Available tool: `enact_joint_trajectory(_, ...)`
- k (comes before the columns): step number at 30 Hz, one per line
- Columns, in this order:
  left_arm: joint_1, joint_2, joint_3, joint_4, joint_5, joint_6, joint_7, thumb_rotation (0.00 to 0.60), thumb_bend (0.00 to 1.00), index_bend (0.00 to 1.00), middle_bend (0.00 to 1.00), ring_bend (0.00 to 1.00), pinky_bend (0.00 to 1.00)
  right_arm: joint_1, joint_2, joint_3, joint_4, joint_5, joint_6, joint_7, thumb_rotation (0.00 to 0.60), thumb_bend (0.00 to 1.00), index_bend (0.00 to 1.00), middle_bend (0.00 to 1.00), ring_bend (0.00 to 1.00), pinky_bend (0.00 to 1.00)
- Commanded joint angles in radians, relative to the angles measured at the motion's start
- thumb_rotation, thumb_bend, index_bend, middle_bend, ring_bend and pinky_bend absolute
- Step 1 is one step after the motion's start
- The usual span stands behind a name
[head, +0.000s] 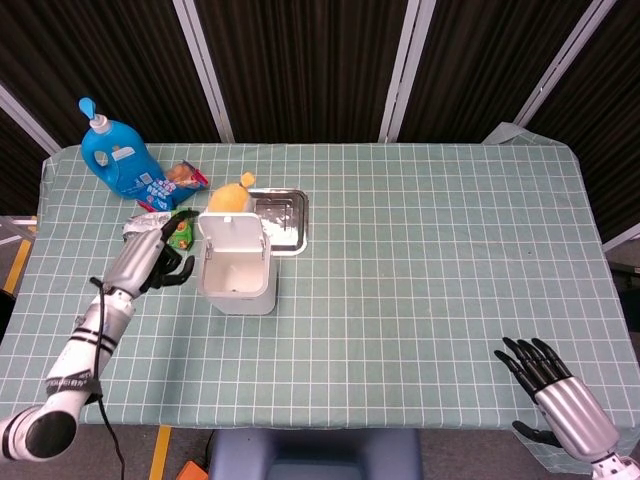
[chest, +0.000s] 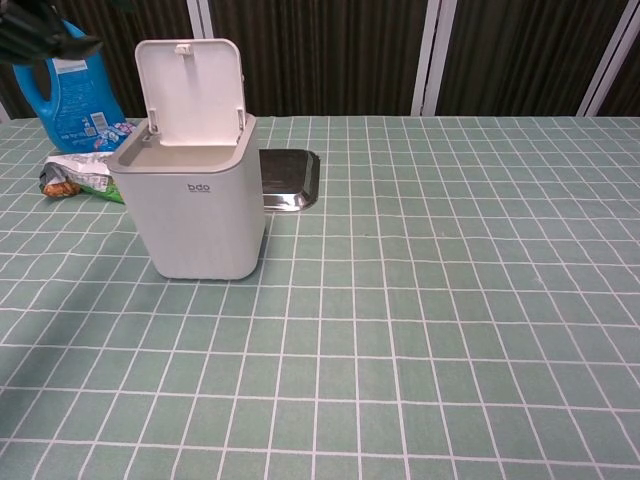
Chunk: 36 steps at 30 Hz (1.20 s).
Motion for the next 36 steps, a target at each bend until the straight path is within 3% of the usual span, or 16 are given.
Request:
enact_joint_trajectory(1,-0.134,-0.061,-0.034,0.093,-0.134,-0.056,0.081,0.6,0.52,0.15,1.0,1.0,1.0,0.008,0.002,0.005,-0.006,0.021,-0.022,-0.009,0.6,0.12,0.0,0.0,0.0,0.0)
enact_joint_trajectory(8,-0.216,-0.074,0.012,0.119,-0.24,-0.112,0.133,0.6,0.51,0.16,1.0,1.0,1.0,0.011,0.011,0.012,-0.011,0.048,-0.027,-0.001,0.6,0.12,0.0,0.0,0.0,0.0)
enact_joint_trajectory(15,-0.276,-0.012,0.064,0.097,-0.355,-0.192,0.157,0.6,0.51,0.16,1.0,1.0,1.0,0.009,0.032,-0.001,-0.024,0.044,-0.025,0.015,0.6,0.12,0.0,0.0,0.0,0.0)
enact_joint_trajectory(22,-0.248,0.06,0.097,-0.015,-0.281,-0.191,0.133,0.6,0.51,0.16,1.0,1.0,1.0,0.003,0.037,-0.008,-0.031,0.038,-0.019,0.014,0.6,0.12,0.0,0.0,0.0,0.0)
enact_joint_trajectory(31,-0.216,0.092,0.222,-0.1,-0.185,-0.24,0.151,0.6,0.51,0.14,1.0,1.0,1.0,0.005,0.038,-0.022,-0.035,0.016,-0.021,0.021,0.6,0.12,0.0,0.0,0.0,0.0)
enact_joint_trajectory(36,-0.231,0.051,0.296,-0.078,-0.151,-0.187,0.227,0.6,0.51,0.13,1.0,1.0,1.0,0.004,0.041,-0.027,-0.034,0.004,-0.013,0.027,0.6,0.12,0.0,0.0,0.0,0.0)
